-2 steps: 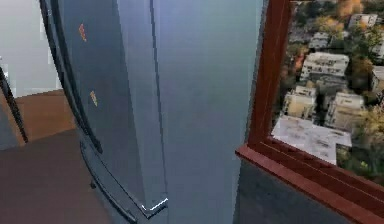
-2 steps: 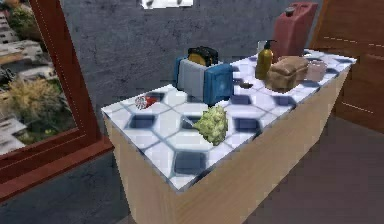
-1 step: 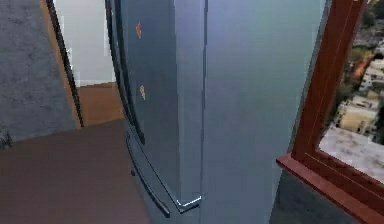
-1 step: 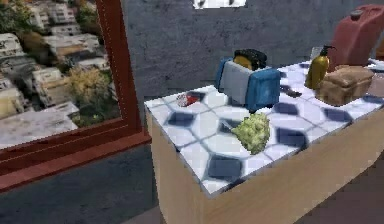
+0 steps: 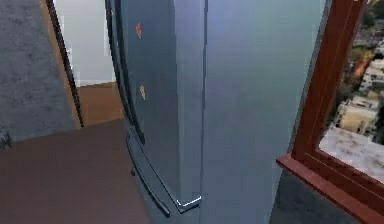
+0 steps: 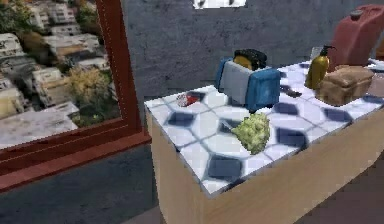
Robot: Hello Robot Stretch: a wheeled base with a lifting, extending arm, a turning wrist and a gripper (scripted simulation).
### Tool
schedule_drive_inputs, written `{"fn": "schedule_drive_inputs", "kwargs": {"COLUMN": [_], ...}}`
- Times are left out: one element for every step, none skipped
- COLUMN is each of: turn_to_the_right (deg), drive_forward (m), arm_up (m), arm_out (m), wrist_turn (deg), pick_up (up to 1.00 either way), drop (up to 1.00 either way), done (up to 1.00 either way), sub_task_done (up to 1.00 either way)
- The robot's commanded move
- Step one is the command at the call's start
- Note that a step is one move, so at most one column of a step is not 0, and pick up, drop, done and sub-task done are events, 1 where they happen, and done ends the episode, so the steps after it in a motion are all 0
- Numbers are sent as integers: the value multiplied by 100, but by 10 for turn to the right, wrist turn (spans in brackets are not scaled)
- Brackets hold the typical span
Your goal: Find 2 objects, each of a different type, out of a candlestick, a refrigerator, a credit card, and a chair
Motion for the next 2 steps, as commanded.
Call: {"fn": "schedule_drive_inputs", "kwargs": {"turn_to_the_right": [-450,-240], "drive_forward": [0,0], "arm_up": [0,0], "arm_out": [0,0], "wrist_turn": [0,0], "pick_up": [0,0], "drop": [0,0], "done": [0,0], "sub_task_done": [0,0]}}
